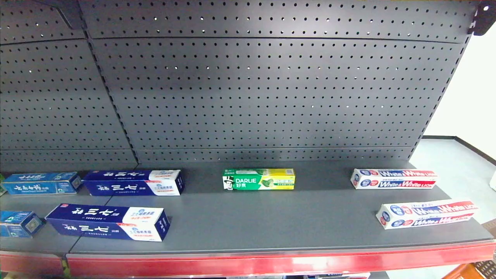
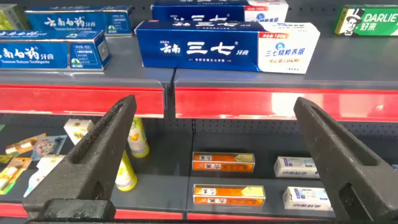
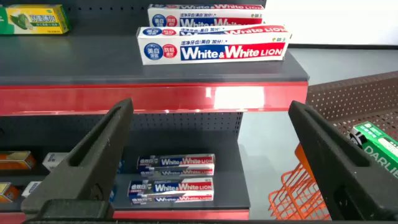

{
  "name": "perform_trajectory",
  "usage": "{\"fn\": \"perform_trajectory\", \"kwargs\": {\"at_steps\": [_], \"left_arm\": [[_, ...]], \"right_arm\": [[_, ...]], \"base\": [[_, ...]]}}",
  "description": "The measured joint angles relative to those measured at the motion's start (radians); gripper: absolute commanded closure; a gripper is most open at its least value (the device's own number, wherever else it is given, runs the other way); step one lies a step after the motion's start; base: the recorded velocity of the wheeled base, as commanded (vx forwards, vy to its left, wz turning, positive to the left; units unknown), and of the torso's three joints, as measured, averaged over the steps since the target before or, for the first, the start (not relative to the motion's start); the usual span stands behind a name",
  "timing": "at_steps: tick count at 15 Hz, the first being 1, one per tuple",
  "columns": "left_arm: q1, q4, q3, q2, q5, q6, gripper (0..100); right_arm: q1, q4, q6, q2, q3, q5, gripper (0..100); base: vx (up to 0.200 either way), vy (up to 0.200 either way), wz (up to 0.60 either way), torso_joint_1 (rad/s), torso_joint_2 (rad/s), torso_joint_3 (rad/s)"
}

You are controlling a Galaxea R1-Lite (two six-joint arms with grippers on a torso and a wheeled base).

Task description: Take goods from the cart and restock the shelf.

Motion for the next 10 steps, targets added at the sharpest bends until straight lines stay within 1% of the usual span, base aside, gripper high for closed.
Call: {"fn": "perform_trajectory", "kwargs": {"at_steps": [10], "left_arm": [[0.001,0.000,0.000,0.000,0.000,0.000,0]], "right_arm": [[0.000,-0.001,0.002,0.000,0.000,0.000,0]], "base": [[0.000,0.000,-0.60,0.002,0.00,0.003]]}}
